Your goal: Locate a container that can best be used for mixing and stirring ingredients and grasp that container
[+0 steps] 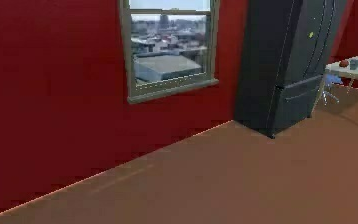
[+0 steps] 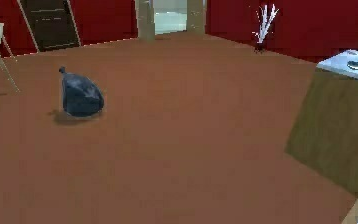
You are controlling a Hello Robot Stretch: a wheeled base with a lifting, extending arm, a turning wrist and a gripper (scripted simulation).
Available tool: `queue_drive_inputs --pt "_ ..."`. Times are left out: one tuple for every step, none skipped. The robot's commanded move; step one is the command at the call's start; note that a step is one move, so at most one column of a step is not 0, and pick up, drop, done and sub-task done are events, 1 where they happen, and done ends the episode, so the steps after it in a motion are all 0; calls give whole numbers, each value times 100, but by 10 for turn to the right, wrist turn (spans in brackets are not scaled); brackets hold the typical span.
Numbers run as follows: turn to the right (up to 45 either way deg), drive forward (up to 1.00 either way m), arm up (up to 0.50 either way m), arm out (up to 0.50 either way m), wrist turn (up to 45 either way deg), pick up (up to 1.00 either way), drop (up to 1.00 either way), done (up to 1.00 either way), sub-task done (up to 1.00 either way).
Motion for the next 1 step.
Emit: queue_drive_inputs --pt "450 0 0 0 0 0 0 0 0"
